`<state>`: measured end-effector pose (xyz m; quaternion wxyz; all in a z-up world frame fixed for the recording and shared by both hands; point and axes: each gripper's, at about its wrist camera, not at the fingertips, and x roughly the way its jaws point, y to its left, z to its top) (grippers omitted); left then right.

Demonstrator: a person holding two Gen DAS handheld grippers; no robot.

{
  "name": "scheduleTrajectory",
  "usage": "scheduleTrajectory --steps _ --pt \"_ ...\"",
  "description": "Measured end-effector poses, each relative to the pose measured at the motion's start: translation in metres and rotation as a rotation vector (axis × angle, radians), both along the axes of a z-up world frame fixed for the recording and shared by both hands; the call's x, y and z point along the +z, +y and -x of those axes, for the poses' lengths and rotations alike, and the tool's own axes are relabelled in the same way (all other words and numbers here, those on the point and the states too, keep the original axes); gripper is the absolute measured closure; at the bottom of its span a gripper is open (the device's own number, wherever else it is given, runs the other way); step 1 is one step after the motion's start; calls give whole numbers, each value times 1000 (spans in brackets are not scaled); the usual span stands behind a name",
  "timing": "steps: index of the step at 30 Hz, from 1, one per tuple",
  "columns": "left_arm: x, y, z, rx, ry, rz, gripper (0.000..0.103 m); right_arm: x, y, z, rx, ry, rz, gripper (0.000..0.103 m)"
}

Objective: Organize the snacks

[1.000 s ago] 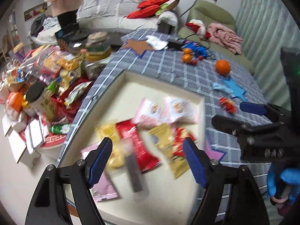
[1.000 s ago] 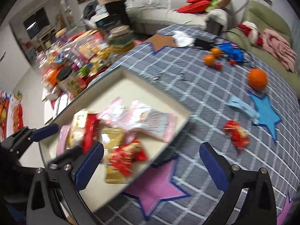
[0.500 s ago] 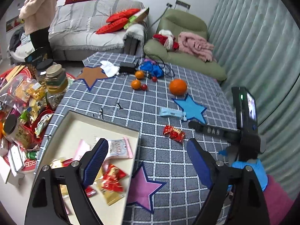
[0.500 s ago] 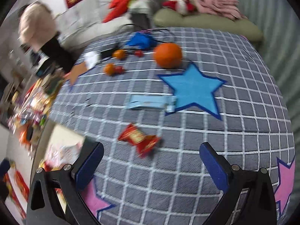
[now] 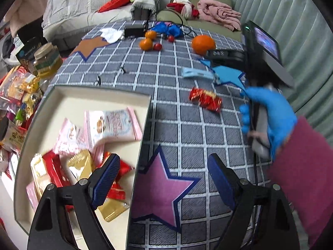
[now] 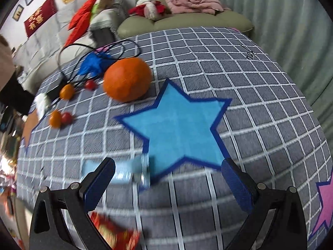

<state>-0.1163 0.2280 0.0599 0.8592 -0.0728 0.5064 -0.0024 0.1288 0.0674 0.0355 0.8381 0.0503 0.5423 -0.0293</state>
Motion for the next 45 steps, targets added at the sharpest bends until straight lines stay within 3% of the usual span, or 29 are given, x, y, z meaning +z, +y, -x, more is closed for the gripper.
scheduleTrajectory --steps 6,8,14,16,20,24,25,26,27,29,37,42,45 --pt "-3 0 6 -3 -6 28 15 -21 19 -13 108 44 119 0" --pt "-2 -2 6 -7 -8 36 15 -21 21 -5 154 36 116 0" --pt "-2 -11 8 -21 -13 36 15 -18 25 37 331 57 75 0" --pt "-4 -14 11 -22 -8 31 15 -12 23 48 347 39 63 0" --pt "-6 -16 16 -19 9 32 15 3 27 53 375 18 -64 0" --pt "-5 -18 19 -21 12 24 15 -2 54 55 429 45 -63 1" --pt "-5 -18 20 -21 13 23 15 -6 57 54 432 53 -57 6" --pt "-5 -18 21 -21 15 22 15 -8 58 52 441 66 -56 31" --pt "-5 -18 21 -23 16 22 15 -6 64 55 449 46 -5 49" --pt "-4 -19 19 -26 16 20 15 -4 70 59 497 41 29 72" --pt "1 -33 -20 -33 6 48 15 -4 16 91 492 49 16 73" --pt "-18 -47 -65 18 41 55 15 1 -32 120 455 41 -5 73" --pt "-32 -56 -86 48 62 5 15 2 -54 133 431 38 -31 73"
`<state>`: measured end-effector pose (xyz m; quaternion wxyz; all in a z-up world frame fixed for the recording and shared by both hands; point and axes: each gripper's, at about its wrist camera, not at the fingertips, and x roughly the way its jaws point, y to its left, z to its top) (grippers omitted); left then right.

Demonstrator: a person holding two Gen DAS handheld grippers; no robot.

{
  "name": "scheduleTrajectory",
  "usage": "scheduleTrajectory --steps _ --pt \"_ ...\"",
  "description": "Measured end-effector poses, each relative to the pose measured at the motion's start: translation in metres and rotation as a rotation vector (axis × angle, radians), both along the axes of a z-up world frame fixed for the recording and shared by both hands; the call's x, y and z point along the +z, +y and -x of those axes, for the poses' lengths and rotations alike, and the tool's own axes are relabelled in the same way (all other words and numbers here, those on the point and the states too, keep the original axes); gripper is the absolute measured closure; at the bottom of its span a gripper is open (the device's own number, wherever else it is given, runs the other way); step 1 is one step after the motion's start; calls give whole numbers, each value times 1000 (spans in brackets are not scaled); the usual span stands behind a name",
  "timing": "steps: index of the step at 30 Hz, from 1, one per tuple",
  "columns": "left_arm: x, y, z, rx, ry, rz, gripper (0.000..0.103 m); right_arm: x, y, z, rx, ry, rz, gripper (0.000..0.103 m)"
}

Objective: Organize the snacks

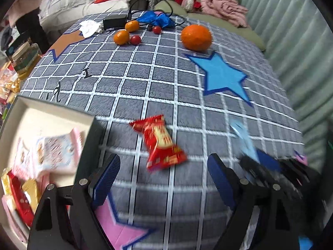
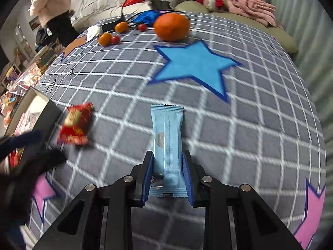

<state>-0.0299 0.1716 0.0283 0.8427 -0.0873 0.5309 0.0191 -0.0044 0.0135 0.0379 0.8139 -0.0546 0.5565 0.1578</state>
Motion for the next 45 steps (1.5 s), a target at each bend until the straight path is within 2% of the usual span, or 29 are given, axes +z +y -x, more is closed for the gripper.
scheduleTrajectory --steps 4,6,7,8,9,11,14,19,20,22,23,25,26,27,28,31,32,33,38,45 --pt "-19 -7 -20 15 47 -46 15 0 -12 11 -10 -7 -15 73" --pt "-23 -10 -22 11 38 -103 17 2 -16 15 -14 -6 -21 73" --pt "-23 -10 -21 3 38 -105 19 3 -19 18 -17 -4 -28 73" --pt "-22 -11 -18 -5 21 -109 28 3 -21 22 -19 -3 -33 73" --pt "-20 -12 -15 -13 12 -111 43 3 -23 24 -21 -2 -35 73" --pt "-17 -13 -10 -34 10 -110 56 3 -25 31 -22 -5 -31 73" --pt "-14 -13 9 -54 9 -91 56 5 -29 44 -26 -3 -32 73" --pt "-15 -28 65 -126 1 -117 56 8 -43 73 -46 2 -42 73" --pt "-15 -30 78 -145 -3 -113 54 9 -46 80 -52 2 -43 73" --pt "-14 -34 97 -175 -10 -112 38 11 -51 92 -59 -3 -40 73" --pt "-14 -35 103 -177 -19 -125 20 11 -53 97 -60 -5 -38 73" --pt "-14 -33 108 -152 -50 -158 16 12 -56 104 -64 -11 -33 68" --pt "-14 -31 107 -139 -47 -162 16 12 -57 105 -76 -11 -22 39" --pt "-15 -29 105 -129 -42 -152 16 11 -58 105 -95 -15 -7 3" --pt "-17 -27 102 -120 -40 -138 16 12 -59 105 -105 -33 -9 0" --pt "-22 -23 97 -102 -56 -139 13 9 -58 100 -120 -19 -17 0" --pt "-23 -22 96 -102 -60 -137 9 7 -57 97 -128 -17 -20 0" --pt "-25 -23 95 -104 -54 -135 0 4 -56 94 -133 -14 -19 0" --pt "-28 -23 97 -99 -80 -140 0 -6 -42 84 -121 -50 73 0" --pt "-29 -23 101 -100 -113 -141 0 -8 -42 84 -89 -108 55 0"
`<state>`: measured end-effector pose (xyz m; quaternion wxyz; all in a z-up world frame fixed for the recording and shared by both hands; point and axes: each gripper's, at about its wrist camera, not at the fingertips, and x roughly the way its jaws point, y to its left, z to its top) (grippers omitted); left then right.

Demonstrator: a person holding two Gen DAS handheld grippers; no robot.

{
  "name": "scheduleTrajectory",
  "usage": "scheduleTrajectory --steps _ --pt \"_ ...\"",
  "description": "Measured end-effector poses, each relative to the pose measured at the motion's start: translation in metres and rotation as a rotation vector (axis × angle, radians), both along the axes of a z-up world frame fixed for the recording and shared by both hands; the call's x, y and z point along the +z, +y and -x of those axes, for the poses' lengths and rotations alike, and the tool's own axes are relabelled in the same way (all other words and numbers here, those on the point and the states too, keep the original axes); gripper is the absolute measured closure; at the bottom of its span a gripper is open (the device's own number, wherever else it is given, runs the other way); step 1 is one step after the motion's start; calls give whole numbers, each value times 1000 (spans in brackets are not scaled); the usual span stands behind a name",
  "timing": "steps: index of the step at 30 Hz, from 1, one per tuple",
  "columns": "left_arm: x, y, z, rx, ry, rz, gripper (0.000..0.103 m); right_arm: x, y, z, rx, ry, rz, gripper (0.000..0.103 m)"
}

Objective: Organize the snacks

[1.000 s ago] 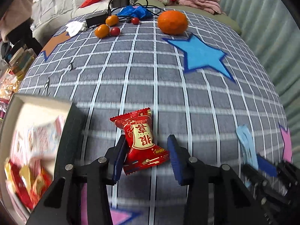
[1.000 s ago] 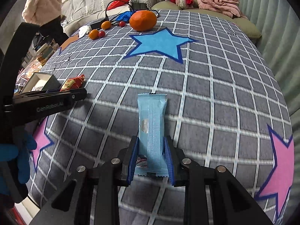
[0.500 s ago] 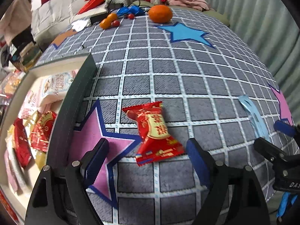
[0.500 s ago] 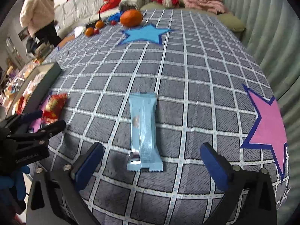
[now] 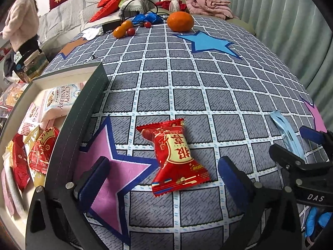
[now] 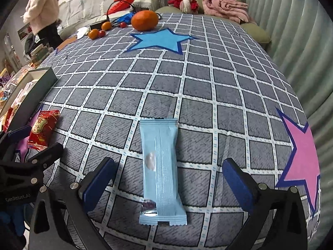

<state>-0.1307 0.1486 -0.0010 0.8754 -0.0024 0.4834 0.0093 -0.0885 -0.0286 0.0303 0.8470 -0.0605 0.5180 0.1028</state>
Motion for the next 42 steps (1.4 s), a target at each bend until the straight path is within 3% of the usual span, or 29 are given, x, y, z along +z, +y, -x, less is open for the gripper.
scheduleTrajectory --steps 12,42 --pt "0 0 4 -5 -31 2 0 1 -1 8 7 -42 -11 0" --pt "-1 0 4 -6 -32 3 0 1 -1 9 7 -48 -12 0"
